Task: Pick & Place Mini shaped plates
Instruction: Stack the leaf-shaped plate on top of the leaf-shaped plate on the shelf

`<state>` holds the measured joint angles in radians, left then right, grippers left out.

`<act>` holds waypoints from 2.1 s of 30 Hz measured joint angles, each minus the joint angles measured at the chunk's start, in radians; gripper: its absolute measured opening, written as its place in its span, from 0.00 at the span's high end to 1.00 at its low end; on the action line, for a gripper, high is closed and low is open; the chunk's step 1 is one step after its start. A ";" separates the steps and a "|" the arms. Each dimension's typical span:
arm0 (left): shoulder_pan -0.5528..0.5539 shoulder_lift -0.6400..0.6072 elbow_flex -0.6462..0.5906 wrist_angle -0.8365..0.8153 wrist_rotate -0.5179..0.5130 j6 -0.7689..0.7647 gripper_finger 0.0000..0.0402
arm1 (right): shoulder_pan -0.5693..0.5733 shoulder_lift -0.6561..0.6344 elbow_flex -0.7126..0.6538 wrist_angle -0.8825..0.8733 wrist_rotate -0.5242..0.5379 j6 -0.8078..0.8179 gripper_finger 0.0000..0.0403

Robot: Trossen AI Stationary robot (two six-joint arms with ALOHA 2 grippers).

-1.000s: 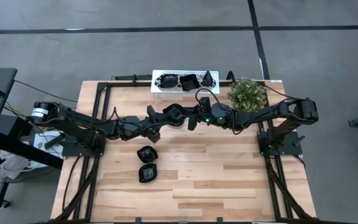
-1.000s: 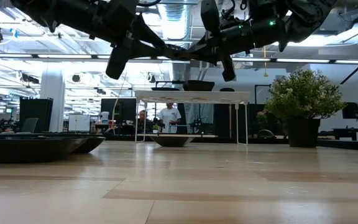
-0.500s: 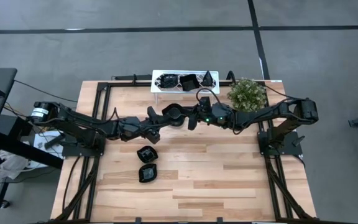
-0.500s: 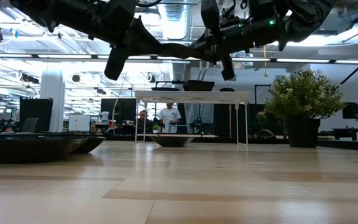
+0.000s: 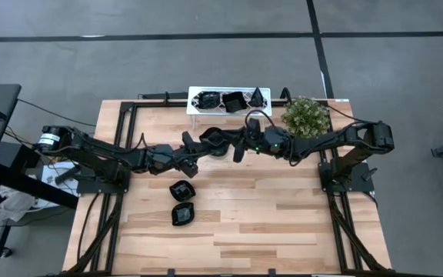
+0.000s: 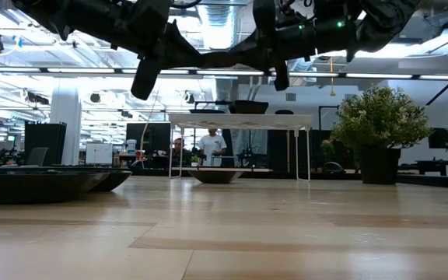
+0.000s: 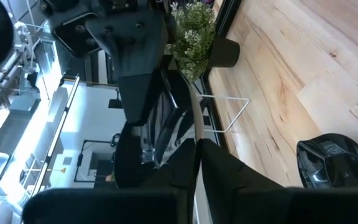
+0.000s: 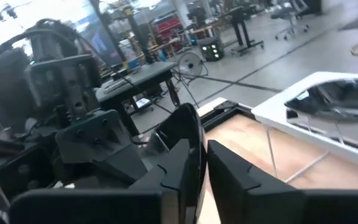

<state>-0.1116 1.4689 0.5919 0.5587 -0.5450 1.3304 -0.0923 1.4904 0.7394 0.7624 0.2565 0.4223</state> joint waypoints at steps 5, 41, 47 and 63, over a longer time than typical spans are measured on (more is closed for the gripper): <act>0.000 0.000 0.000 0.001 0.001 -0.001 0.94 | 0.000 -0.001 0.028 0.002 -0.069 -0.115 0.81; 0.253 0.000 0.002 0.028 0.102 -0.267 0.94 | 0.014 -0.362 0.045 -0.479 -0.021 -0.189 0.43; 0.380 0.000 0.002 0.084 0.247 -0.268 0.94 | 0.048 -0.349 0.045 -0.492 -0.021 -0.193 0.43; 0.470 0.091 0.163 0.053 0.238 -0.520 0.94 | 0.044 -0.294 0.045 -0.485 0.021 -0.194 0.43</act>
<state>0.3580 1.5595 0.7544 0.6121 -0.3072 0.8102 -0.0479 1.1961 0.7841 0.2773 0.2771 0.2287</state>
